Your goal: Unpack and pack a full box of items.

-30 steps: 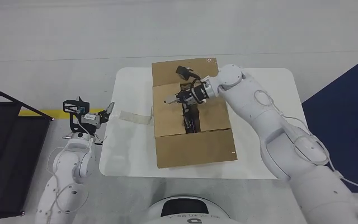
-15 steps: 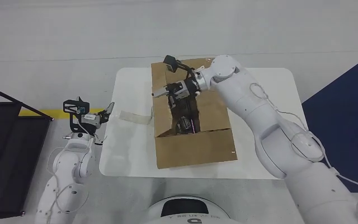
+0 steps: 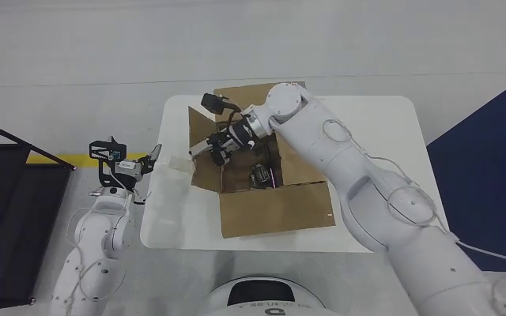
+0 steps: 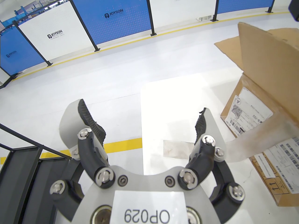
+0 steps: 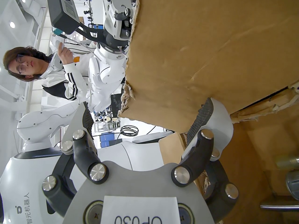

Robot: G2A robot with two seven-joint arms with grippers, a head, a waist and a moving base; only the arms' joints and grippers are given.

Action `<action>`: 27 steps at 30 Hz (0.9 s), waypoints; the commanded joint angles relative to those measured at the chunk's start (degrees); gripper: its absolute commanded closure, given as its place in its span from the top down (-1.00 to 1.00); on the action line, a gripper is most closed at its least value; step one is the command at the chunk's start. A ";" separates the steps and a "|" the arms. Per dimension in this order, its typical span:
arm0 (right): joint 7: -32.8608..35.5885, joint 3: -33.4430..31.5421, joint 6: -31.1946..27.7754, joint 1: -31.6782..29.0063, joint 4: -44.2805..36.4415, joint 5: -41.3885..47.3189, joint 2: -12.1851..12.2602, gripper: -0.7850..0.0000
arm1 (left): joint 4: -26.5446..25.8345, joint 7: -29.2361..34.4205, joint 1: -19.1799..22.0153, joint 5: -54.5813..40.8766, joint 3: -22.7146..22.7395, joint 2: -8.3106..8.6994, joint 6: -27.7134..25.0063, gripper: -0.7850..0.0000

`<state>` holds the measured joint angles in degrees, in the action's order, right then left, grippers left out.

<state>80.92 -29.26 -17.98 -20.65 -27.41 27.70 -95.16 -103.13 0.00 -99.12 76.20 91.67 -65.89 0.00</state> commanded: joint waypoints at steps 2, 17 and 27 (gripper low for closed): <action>0.29 0.09 -0.50 0.33 1.38 -0.02 -0.84 1.00 | 0.00 0.00 0.00 0.00 0.00 0.00 0.00 1.00; 0.19 2.44 0.75 1.22 6.84 -4.29 -5.35 1.00 | 0.00 0.00 0.00 0.00 0.00 0.00 0.00 1.00; -0.29 -4.63 -5.70 3.08 5.66 1.30 0.48 1.00 | 0.00 0.00 0.00 0.00 0.00 0.00 0.00 1.00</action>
<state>81.36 -32.60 -22.95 -17.51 -20.82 28.56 -96.40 -103.13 0.00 -99.12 76.20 91.67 -65.89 0.00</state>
